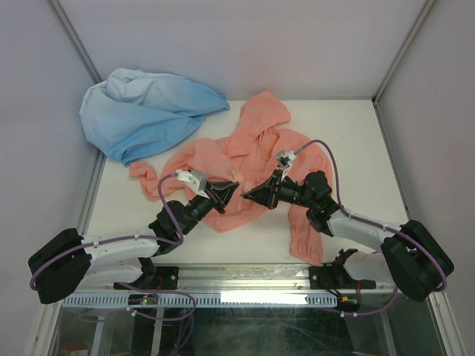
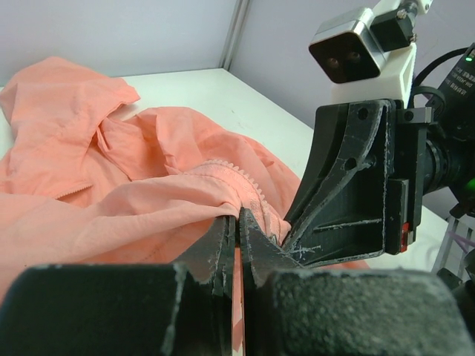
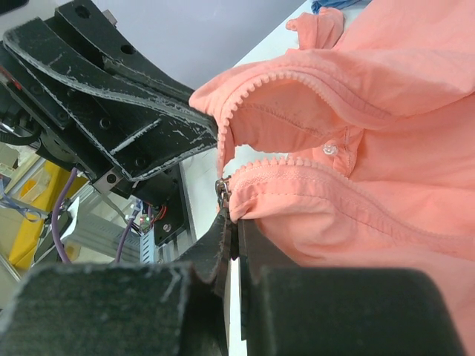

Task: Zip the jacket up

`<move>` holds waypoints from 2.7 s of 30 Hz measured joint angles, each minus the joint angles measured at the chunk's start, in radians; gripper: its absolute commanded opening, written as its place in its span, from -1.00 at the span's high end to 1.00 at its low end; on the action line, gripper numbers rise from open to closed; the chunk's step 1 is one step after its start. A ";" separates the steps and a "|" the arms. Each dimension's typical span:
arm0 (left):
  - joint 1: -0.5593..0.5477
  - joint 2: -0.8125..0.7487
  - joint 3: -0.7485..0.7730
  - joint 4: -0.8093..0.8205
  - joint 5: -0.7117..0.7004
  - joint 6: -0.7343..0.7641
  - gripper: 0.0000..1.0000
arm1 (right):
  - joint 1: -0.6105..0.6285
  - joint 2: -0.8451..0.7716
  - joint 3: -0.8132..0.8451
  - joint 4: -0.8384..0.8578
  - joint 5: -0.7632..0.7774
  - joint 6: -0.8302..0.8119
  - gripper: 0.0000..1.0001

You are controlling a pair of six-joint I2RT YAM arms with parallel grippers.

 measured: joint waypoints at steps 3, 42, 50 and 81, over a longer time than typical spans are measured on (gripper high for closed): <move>0.000 0.003 0.000 -0.010 0.000 0.003 1.00 | 0.000 0.000 0.000 0.000 0.008 0.001 1.00; -0.006 0.005 0.019 -0.026 -0.031 0.021 1.00 | 0.006 0.001 0.000 0.019 0.017 0.020 1.00; -0.013 0.005 0.019 -0.027 -0.031 0.024 1.00 | 0.006 0.001 0.000 0.023 0.026 0.027 1.00; -0.033 0.005 0.038 -0.048 -0.109 0.047 1.00 | 0.042 -0.024 0.000 -0.056 0.107 0.027 1.00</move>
